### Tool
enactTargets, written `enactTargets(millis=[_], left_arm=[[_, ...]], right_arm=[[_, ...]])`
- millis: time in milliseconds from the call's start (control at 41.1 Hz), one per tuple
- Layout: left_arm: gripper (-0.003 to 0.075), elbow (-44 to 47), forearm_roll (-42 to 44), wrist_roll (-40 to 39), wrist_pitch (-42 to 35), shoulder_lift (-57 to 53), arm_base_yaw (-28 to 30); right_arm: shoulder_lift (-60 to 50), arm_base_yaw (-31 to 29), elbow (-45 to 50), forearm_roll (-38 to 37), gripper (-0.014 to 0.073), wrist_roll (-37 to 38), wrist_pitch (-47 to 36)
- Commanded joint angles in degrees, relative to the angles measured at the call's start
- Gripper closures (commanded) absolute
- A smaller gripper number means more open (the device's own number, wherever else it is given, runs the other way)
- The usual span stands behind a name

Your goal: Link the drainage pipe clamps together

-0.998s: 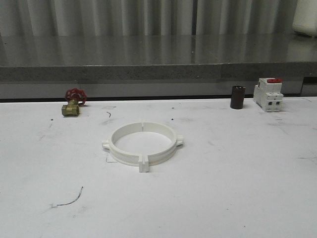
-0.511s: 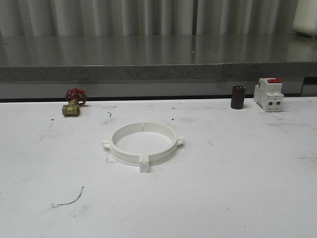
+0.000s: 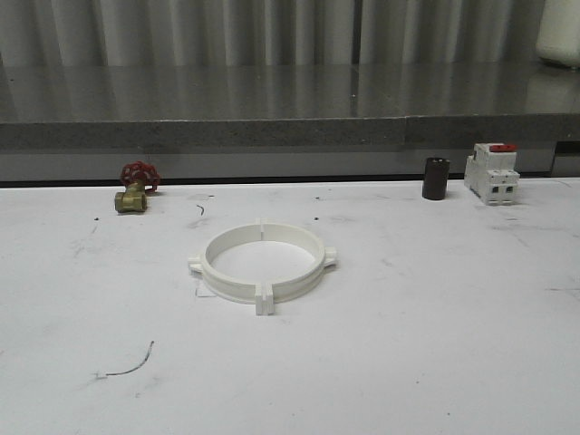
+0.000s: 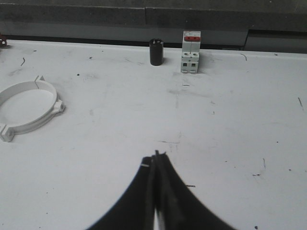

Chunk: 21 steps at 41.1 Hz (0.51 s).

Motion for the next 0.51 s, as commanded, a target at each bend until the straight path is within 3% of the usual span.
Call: enactTargets(millis=[0, 487], left_arm=[[0.0741, 0.7, 0.1, 0.2, -5.0, -1.0, 1.0], [0.0741, 3.0, 0.1, 0.2, -3.8, -1.1, 1.0]], right_arm=[[0.4, -0.4, -1.6, -1.8, 0.0710, -0.7, -4.0], [0.4, -0.4, -1.6, -1.8, 0.0710, -0.7, -4.0]])
